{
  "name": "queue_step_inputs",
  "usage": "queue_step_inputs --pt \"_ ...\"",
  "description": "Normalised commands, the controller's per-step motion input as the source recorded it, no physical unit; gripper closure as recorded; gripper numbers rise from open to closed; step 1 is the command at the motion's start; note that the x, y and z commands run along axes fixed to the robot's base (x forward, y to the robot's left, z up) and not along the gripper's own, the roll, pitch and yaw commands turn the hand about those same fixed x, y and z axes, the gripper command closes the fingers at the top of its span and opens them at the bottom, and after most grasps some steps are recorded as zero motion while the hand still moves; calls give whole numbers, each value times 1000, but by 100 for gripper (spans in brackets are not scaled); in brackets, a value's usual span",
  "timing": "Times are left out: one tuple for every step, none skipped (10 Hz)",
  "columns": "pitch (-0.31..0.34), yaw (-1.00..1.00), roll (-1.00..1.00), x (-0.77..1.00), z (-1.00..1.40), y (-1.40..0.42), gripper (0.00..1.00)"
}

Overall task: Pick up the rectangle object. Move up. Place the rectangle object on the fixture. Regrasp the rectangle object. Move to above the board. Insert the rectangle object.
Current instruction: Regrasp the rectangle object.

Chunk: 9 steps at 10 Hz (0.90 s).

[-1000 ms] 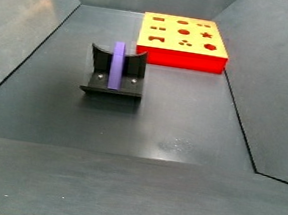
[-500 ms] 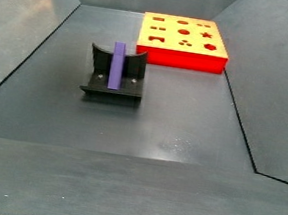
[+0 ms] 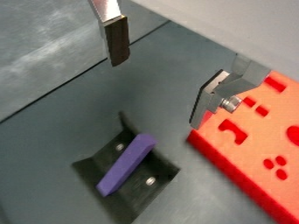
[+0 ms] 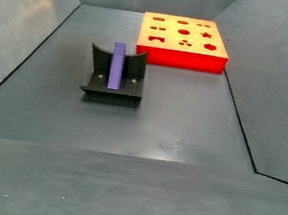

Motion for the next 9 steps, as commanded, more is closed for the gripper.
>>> queue_step_inputs --pt "15 35 1000 -10 16 -17 0" --pt "18 37 1000 3 7 -21 0" --pt "26 40 1000 20 -7 -23 0" --pt "36 45 1000 35 -8 -25 0" --pt "44 48 1000 43 -8 -24 0" --pt "60 55 1000 64 -14 -29 0" --pt "72 60 1000 71 -13 -31 0" --pt "100 74 1000 88 -15 -35 0" --pt "132 97 1000 100 -17 -36 0"
